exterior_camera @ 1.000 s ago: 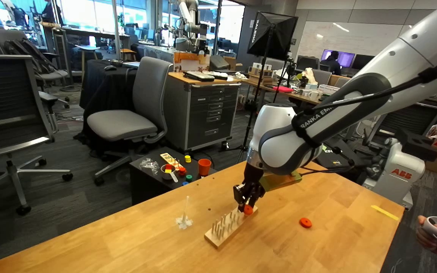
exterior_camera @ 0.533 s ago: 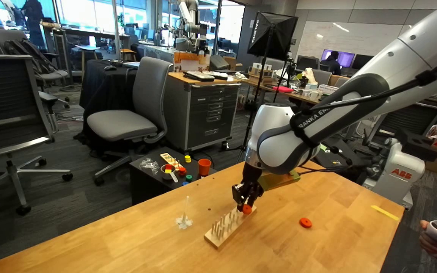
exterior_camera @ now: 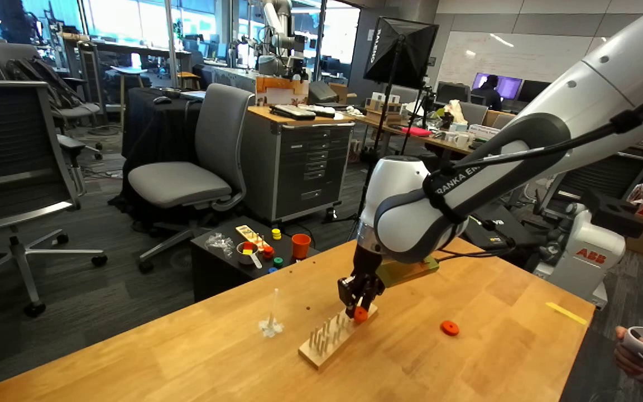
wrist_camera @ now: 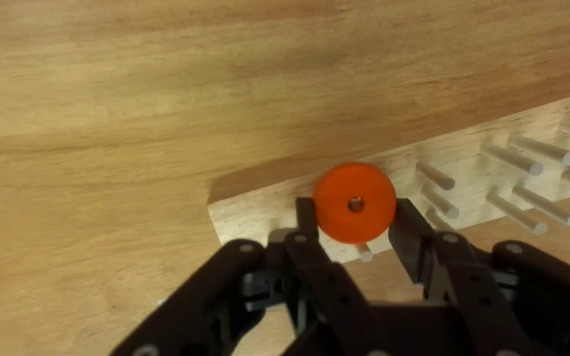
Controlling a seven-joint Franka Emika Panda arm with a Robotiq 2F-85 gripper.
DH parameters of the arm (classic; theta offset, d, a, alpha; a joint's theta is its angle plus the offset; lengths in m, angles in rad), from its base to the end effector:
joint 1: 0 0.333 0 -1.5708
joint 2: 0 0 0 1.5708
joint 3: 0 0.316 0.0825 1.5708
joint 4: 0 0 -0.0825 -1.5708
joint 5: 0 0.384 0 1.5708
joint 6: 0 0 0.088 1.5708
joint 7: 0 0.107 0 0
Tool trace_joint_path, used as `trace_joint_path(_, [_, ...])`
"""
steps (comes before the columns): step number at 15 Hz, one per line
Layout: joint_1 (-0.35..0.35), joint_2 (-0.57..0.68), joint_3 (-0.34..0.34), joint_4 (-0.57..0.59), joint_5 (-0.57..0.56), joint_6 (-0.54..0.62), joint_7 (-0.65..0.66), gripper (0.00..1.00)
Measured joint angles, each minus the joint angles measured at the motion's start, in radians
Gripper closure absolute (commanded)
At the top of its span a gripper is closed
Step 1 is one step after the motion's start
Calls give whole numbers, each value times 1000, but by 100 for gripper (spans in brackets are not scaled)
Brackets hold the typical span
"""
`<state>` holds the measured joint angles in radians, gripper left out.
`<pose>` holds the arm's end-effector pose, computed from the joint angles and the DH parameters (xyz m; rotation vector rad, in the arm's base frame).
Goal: Put one of the disks on the stand
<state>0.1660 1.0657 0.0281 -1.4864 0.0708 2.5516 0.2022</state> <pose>0.6743 0.1289 0.0335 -3.0764 0.1254 0.0203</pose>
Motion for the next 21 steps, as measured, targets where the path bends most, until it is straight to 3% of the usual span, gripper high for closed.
trace_joint_path(2, [0, 9, 0, 6, 0, -2, 0, 83])
trace_joint_path(3, [-1, 10, -1, 10, 0, -7, 0, 33])
trace_joint_path(5, [-2, 14, -1, 19, 0, -21, 1, 27])
trace_joint_path(8, [-3, 21, -2, 22, 0, -35, 1, 2])
trace_joint_path(14, [-12, -25, -9, -13, -6, -55, -4, 0])
trace_joint_path(18, [-30, -172, -9, -85, -6, -97, -25, 0])
trace_joint_path(21, [-37, -302, -2, -127, -6, -192, -43, 0])
